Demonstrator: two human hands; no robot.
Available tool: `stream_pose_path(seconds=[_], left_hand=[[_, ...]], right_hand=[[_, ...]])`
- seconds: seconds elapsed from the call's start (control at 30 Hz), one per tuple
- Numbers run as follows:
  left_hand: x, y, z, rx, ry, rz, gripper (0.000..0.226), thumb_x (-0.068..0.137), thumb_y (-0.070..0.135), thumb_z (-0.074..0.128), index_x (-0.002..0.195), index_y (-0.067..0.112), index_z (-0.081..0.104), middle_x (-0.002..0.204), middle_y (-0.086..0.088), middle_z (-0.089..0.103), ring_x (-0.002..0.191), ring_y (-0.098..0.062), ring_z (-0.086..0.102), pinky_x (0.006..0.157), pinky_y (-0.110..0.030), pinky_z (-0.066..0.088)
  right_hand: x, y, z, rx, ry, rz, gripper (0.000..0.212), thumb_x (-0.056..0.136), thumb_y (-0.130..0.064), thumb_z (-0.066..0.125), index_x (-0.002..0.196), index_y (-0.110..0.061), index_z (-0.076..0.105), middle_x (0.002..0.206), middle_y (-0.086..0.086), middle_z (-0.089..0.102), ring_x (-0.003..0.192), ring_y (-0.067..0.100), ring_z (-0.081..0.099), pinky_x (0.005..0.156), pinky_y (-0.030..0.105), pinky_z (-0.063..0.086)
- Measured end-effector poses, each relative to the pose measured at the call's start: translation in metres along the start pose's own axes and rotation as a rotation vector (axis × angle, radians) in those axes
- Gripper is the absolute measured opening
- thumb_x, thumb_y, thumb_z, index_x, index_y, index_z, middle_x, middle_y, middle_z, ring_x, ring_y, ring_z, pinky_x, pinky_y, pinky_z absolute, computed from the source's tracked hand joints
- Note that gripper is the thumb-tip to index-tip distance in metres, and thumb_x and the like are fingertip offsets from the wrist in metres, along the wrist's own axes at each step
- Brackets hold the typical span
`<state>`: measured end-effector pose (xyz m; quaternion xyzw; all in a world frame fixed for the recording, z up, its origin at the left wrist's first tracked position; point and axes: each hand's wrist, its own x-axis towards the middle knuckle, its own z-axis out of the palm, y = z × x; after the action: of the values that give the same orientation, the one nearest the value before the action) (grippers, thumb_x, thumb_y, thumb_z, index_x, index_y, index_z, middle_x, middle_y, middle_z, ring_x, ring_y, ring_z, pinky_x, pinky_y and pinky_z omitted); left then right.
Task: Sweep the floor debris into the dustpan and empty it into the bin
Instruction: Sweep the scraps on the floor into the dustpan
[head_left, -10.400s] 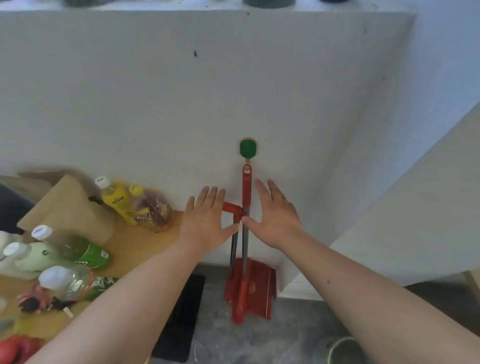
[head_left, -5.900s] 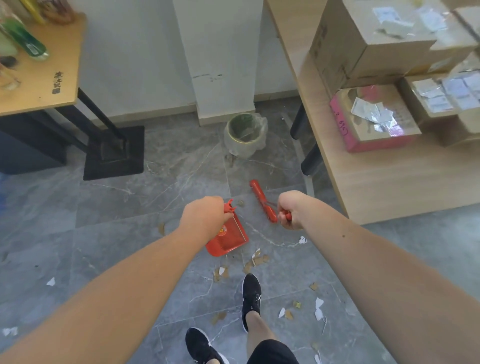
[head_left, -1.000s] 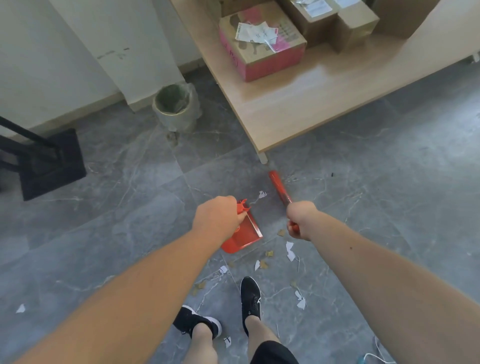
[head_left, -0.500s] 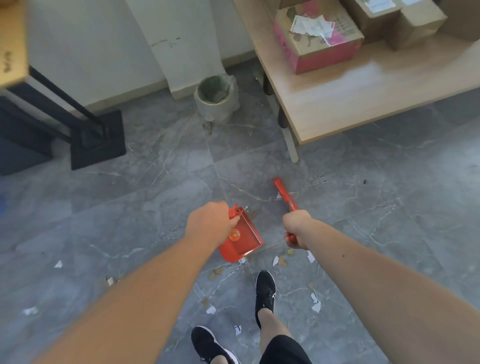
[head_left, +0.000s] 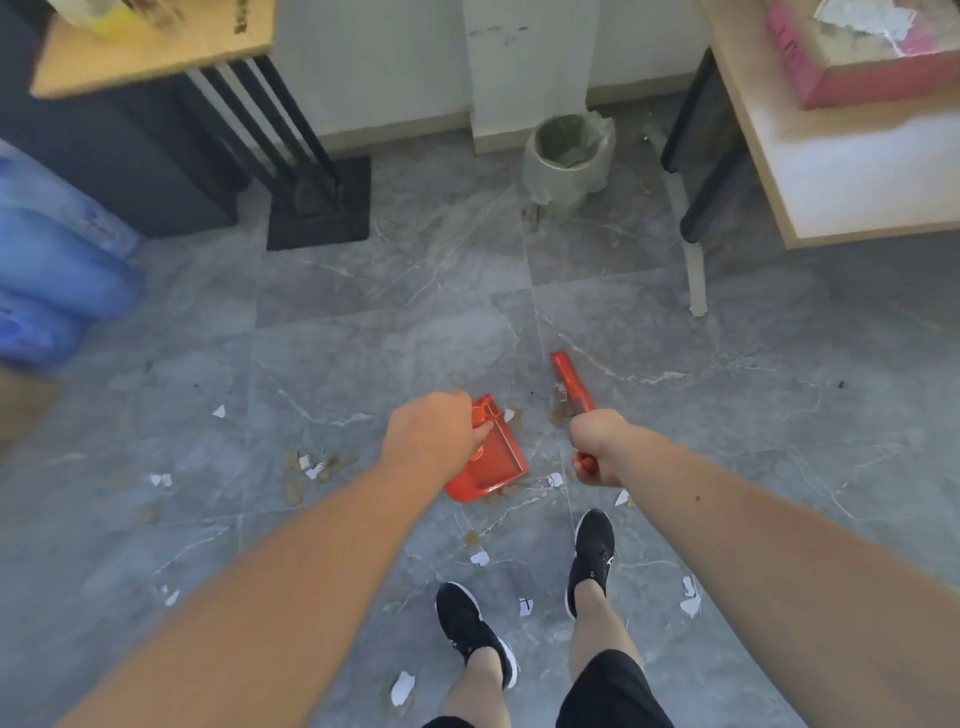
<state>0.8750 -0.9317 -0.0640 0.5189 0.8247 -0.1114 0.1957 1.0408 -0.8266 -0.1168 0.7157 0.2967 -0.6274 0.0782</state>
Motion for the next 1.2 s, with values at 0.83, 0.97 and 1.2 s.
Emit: stream_pose_path(seconds=[0.83, 0.97, 1.2], left_hand=[[-0.216, -0.287, 0.105, -0.295, 0.049, -0.584, 0.041, 0.093, 0.056, 0.052, 0.098, 0.017, 0.065, 0.095, -0.005, 0.068, 0.091, -0.027, 0.067, 0.068, -0.033, 0.046], [-0.242, -0.307, 0.119, -0.337, 0.032, -0.652, 0.04, 0.093, 0.057, 0.051, 0.087, 0.018, 0.061, 0.091, -0.007, 0.067, 0.089, -0.03, 0.067, 0.07, -0.035, 0.05], [-0.267, -0.326, 0.132, -0.386, 0.069, -0.697, 0.038, 0.093, 0.059, 0.049, 0.079, 0.023, 0.051, 0.088, -0.003, 0.067, 0.088, -0.027, 0.066, 0.069, -0.034, 0.047]], right_hand=[[-0.105, 0.105, 0.331, -0.544, -0.19, -0.092, 0.054, 0.095, -0.004, 0.034, 0.146, -0.02, 0.033, 0.07, 0.005, 0.043, 0.049, 0.011, 0.041, 0.037, 0.014, 0.041], [-0.121, 0.124, 0.363, -0.616, -0.226, -0.09, 0.055, 0.095, -0.004, 0.034, 0.147, -0.02, 0.032, 0.07, 0.005, 0.042, 0.05, 0.011, 0.04, 0.037, 0.014, 0.041], [-0.139, 0.142, 0.388, -0.712, -0.31, -0.113, 0.036, 0.1, -0.016, 0.033, 0.134, -0.016, 0.045, 0.064, 0.004, 0.04, 0.044, 0.011, 0.037, 0.034, 0.014, 0.038]])
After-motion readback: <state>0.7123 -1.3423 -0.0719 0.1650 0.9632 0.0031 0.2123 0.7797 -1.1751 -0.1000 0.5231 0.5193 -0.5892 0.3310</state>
